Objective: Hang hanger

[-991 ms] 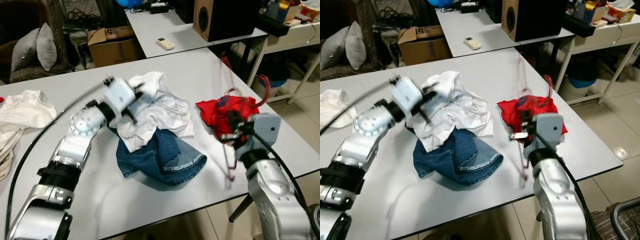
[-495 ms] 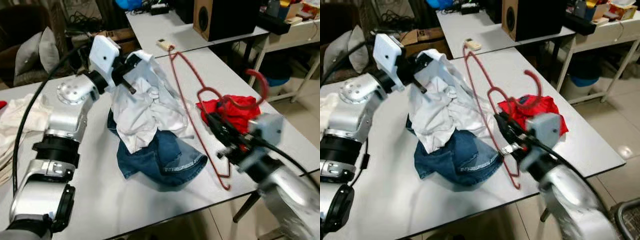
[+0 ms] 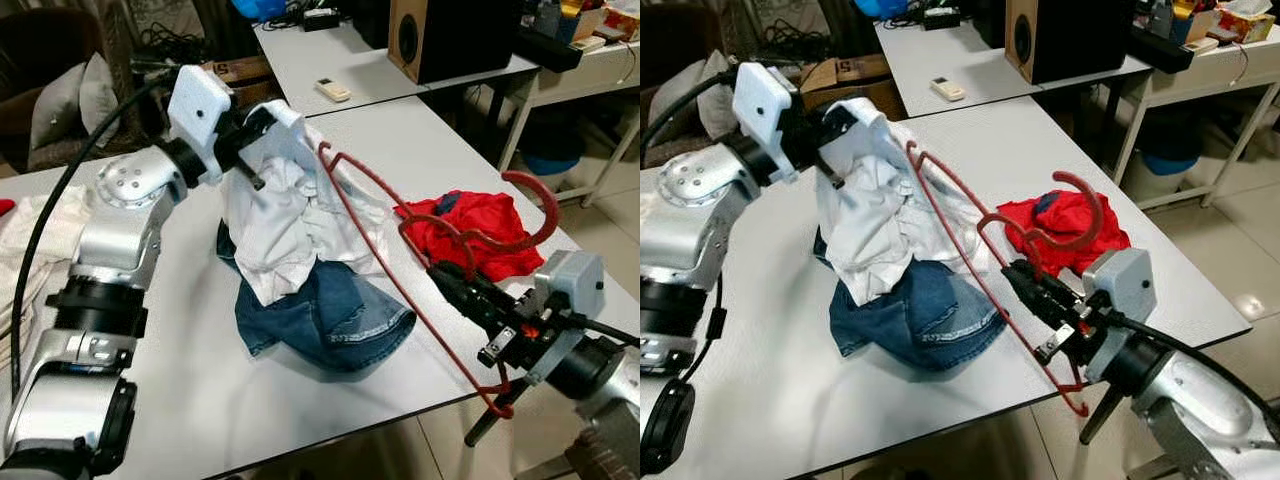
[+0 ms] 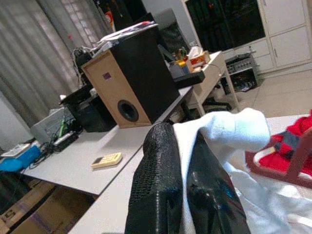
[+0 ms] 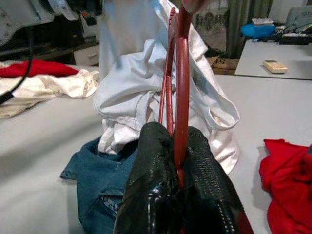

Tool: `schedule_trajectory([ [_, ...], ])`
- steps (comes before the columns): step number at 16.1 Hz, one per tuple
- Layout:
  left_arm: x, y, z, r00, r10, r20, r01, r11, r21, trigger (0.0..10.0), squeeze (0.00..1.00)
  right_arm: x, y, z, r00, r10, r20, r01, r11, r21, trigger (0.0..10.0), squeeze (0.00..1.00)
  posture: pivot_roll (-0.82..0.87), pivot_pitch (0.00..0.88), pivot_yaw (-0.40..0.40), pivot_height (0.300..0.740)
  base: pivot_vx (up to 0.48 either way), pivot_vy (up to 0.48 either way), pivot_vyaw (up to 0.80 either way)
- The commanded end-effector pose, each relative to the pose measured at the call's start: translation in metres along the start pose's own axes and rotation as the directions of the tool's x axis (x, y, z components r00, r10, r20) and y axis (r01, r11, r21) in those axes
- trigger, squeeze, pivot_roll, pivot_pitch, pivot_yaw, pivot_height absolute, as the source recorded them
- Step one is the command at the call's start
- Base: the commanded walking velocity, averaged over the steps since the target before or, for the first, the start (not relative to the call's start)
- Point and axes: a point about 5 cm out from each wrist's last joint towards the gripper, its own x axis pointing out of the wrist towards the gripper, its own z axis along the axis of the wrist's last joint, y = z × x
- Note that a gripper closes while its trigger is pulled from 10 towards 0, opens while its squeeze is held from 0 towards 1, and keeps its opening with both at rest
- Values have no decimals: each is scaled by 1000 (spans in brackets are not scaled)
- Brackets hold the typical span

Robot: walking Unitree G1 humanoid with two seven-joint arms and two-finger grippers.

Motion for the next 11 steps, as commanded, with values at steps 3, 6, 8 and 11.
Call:
schedule_trajectory([
  [3,-9,-3,13,997,-55,50,56,998,-20,0,0,2,-5,-4,998,15,-54,-15,1000,0,10000,0,23,0,99,740,0,0,0],
  [6,-10,-1,12,999,-16,32,16,1000,-21,0,0,1,-5,-9,993,36,-112,-34,999,19,10000,0,26,0,95,740,0,0,0],
  [8,-10,-2,12,999,-15,30,16,1000,-25,0,0,0,-4,-9,992,54,-110,-47,997,62,10000,0,26,0,95,740,0,0,0],
  [11,-12,-8,12,997,-68,20,69,997,-37,0,0,5,-9,-6,995,-27,-97,32,999,43,10000,0,17,2,107,740,0,0,0],
])
